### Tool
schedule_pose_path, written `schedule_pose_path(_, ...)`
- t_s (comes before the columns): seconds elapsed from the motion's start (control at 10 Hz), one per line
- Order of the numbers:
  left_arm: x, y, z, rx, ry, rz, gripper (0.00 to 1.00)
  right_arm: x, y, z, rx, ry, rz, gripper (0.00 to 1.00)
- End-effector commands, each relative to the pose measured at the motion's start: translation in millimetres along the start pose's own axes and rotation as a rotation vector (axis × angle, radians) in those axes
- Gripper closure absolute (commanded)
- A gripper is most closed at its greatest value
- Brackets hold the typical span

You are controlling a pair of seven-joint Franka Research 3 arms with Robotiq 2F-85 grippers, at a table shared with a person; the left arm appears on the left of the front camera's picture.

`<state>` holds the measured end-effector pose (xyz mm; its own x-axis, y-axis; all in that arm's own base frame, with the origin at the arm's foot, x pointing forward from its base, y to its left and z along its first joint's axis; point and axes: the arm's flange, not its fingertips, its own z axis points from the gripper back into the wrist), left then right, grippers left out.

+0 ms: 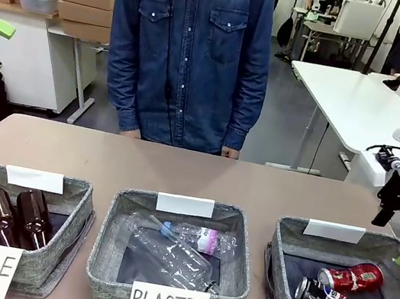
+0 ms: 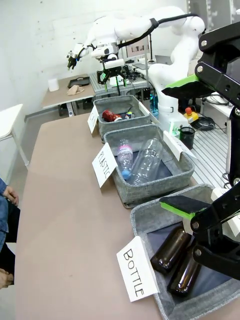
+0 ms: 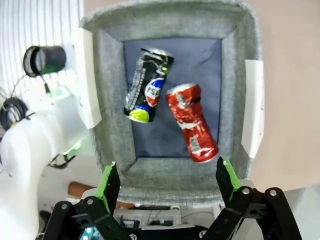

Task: Sort the can waste into the basket.
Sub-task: Pick up the can waste from the table and place it in the right Fabric basket.

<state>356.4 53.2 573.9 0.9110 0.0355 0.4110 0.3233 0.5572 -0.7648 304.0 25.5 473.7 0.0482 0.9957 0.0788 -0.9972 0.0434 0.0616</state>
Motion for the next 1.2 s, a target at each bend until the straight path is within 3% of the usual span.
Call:
schedule_pose_path(0.0, 0.1, -0.7, 0.6, -0.008, 0.003, -0.016, 0.00, -2.7, -6.5, 3.5, -0.001, -0.004, -0.005, 0.00)
schedule_pose_path(0.1, 0.1, -0.7, 0.6, -0.008, 0.003, -0.016, 0.00, -0.1, -10.6, 10.4, 0.020, -0.088, -0.092, 0.00)
schedule_pose_path(0.2, 0.1, -0.7, 0.6, -0.008, 0.003, -0.016, 0.00, 4.4, -18.6, 30.1, 0.122, -0.332, -0.314, 0.00)
schedule_pose_path(0.3, 0.1, -0.7, 0.6, -0.008, 0.003, -0.016, 0.00, 15.6, -27.5, 50.9, 0.167, -0.625, -0.872, 0.00)
schedule_pose_path(0.4, 0.1, -0.7, 0.6, -0.008, 0.003, -0.016, 0.00, 19.6, -30.2, 67.9, 0.260, -0.878, -1.047, 0.00)
schedule_pose_path(0.5, 0.1, -0.7, 0.6, -0.008, 0.003, -0.016, 0.00, 18.2, -31.8, 81.7, 0.402, -1.127, -1.102, 0.00)
schedule_pose_path(0.6, 0.1, -0.7, 0.6, -0.008, 0.003, -0.016, 0.00, 26.4, -39.6, 84.7, 0.452, -1.318, -1.200, 0.00)
schedule_pose_path(0.8, 0.1, -0.7, 0.6, -0.008, 0.003, -0.016, 0.00, 67.5, -83.4, 65.3, 0.532, -1.375, -1.504, 0.00)
schedule_pose_path(0.9, 0.1, -0.7, 0.6, -0.008, 0.003, -0.016, 0.00, 81.0, -104.0, 50.3, 0.573, -1.335, -1.682, 0.00)
schedule_pose_path(1.0, 0.1, -0.7, 0.6, -0.008, 0.003, -0.016, 0.00, 82.0, -113.1, 44.3, 0.463, -1.401, -1.820, 0.00)
schedule_pose_path(1.1, 0.1, -0.7, 0.6, -0.008, 0.003, -0.016, 0.00, 71.6, -113.6, 46.5, 0.425, -1.484, -1.864, 0.00)
